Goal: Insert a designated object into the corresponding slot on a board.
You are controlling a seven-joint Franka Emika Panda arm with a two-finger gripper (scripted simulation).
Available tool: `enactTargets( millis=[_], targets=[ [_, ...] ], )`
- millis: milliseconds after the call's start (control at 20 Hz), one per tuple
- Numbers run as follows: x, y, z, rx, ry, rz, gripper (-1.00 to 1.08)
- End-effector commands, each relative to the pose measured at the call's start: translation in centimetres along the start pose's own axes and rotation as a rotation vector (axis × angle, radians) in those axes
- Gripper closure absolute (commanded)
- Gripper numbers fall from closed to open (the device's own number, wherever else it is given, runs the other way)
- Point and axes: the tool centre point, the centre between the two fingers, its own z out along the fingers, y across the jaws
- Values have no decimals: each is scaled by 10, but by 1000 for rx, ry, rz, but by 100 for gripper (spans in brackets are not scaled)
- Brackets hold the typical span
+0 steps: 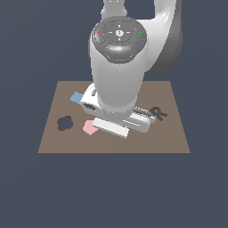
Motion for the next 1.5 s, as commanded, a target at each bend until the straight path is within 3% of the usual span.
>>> enactTargets(
  millis=[0, 800, 1450],
  targets=[
    [-1, 15, -1, 0, 1, -60, 108],
    [22, 120, -5, -1, 0, -493, 108],
    [52, 165, -7, -1, 0, -705, 108]
  ],
)
